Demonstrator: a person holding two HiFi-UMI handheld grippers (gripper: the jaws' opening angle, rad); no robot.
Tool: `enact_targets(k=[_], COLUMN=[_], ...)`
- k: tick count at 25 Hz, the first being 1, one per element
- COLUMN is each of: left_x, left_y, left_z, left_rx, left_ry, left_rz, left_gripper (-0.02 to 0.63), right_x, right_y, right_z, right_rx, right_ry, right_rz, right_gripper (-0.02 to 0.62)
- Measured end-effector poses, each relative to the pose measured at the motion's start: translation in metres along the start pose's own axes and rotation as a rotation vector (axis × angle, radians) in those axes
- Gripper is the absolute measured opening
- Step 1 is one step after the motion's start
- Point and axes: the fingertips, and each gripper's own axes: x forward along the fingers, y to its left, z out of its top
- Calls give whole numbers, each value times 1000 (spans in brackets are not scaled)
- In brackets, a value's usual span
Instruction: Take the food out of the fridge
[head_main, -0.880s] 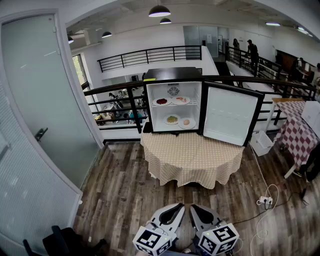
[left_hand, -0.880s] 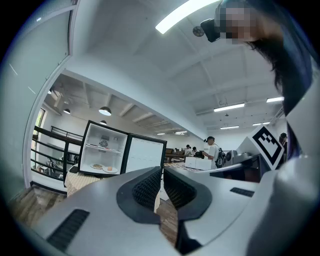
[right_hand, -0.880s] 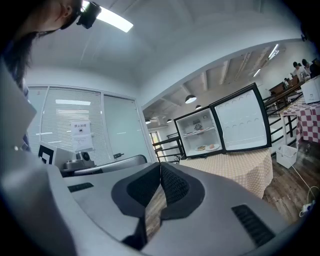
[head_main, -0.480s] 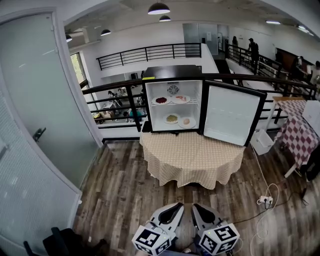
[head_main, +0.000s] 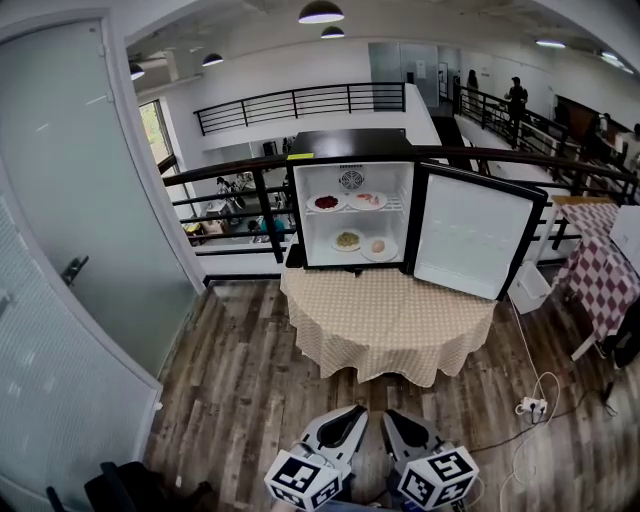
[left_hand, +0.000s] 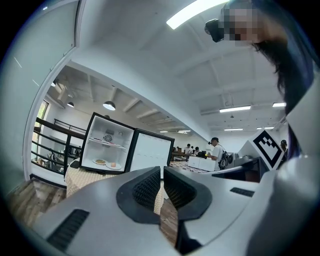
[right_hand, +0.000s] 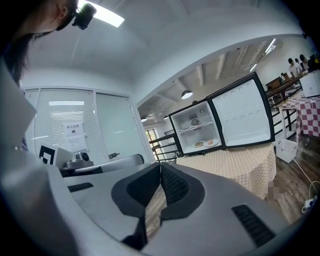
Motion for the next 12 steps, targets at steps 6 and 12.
enact_targets(k=[6,12], left_x=[24,48], left_y=[32,66], left_z=[10,16], left_rx=[-2,-8], left_ry=[-3,8], left_rz=[-5,-23], left_gripper=[26,26], right_x=[32,72], right_y=[-12,-25], right_z=[12,22], right_rx=[2,0], right_ry=[13,32], right_rz=[-5,-25], right_gripper=[18,18])
